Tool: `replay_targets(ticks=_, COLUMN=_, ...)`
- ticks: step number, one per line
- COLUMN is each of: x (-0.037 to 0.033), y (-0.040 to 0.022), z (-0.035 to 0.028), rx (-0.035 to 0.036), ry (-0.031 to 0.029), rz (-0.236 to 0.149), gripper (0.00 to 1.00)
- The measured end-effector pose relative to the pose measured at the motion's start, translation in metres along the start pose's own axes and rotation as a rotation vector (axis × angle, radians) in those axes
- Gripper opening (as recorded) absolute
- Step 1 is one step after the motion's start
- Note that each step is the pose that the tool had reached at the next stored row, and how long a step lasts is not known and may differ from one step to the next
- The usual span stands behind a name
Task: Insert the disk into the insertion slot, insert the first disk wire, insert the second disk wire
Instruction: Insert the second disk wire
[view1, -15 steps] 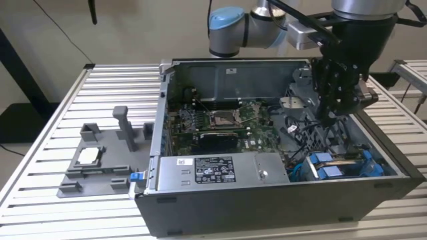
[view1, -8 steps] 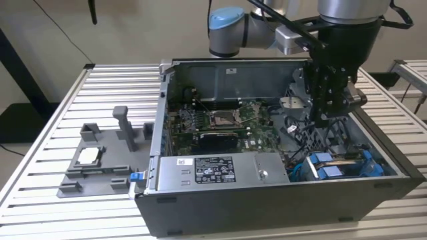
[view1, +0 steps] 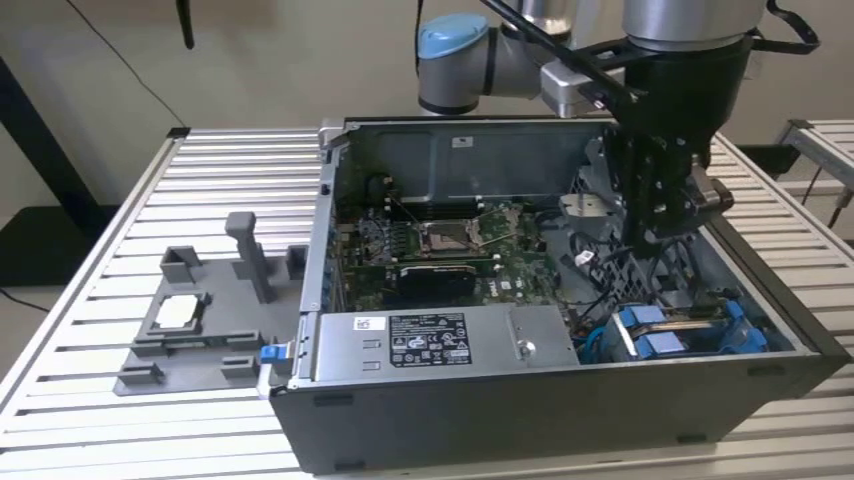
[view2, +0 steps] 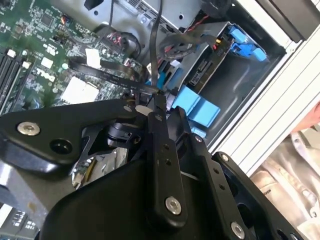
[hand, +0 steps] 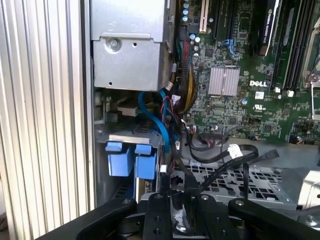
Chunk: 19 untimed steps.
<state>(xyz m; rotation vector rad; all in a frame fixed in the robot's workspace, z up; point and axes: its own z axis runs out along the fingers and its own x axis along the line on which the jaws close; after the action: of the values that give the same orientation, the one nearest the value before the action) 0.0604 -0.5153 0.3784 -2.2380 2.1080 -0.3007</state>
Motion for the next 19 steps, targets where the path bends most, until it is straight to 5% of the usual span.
replay_targets(ticks=2, x=-0.0002, y=0.0003, z=0.0009, rx=0.0020, ry=0.0030, rz=-0.004, gripper=0.27)
replay_targets(ticks=7, x=-0.0009, y=0.0009, z=0.0017, rx=0.0084, ry=-0.0018, rz=-0.039, gripper=0.27)
replay_targets(ticks=19, x=-0.0007, y=0.0013, z=0.0017, rx=0.0095, ry=-0.0033, rz=-0.048, gripper=0.16)
